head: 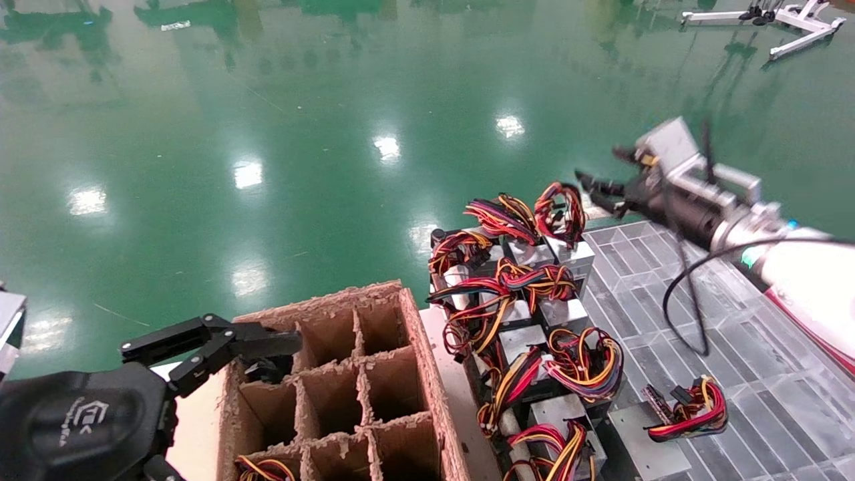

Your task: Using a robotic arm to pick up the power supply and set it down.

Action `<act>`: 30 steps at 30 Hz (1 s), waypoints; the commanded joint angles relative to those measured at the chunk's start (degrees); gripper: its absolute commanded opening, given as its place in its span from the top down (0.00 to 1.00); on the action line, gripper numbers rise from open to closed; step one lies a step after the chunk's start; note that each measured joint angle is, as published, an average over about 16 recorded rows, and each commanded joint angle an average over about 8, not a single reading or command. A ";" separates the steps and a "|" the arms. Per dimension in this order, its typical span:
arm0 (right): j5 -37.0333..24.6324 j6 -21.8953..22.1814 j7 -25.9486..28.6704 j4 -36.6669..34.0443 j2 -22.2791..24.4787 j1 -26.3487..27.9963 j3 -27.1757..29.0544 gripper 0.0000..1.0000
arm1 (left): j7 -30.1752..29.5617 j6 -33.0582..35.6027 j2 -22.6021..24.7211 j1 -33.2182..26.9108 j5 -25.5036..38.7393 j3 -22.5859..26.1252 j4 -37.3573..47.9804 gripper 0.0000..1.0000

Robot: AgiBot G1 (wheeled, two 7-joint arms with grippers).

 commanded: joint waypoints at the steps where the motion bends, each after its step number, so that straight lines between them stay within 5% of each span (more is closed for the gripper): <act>1: -0.44 -1.26 1.88 0.09 0.44 0.97 -0.31 0.00 | 0.00 0.00 0.00 0.00 0.00 0.00 0.00 0.00; 10: -2.53 -5.59 8.92 3.16 3.21 2.40 0.42 0.00 | 0.00 -0.03 -0.01 0.01 0.00 0.00 0.03 0.00; 30: -7.21 -17.08 22.51 27.60 11.71 -11.19 13.59 0.00 | 0.01 -0.02 -0.01 0.00 -0.01 0.01 0.03 0.00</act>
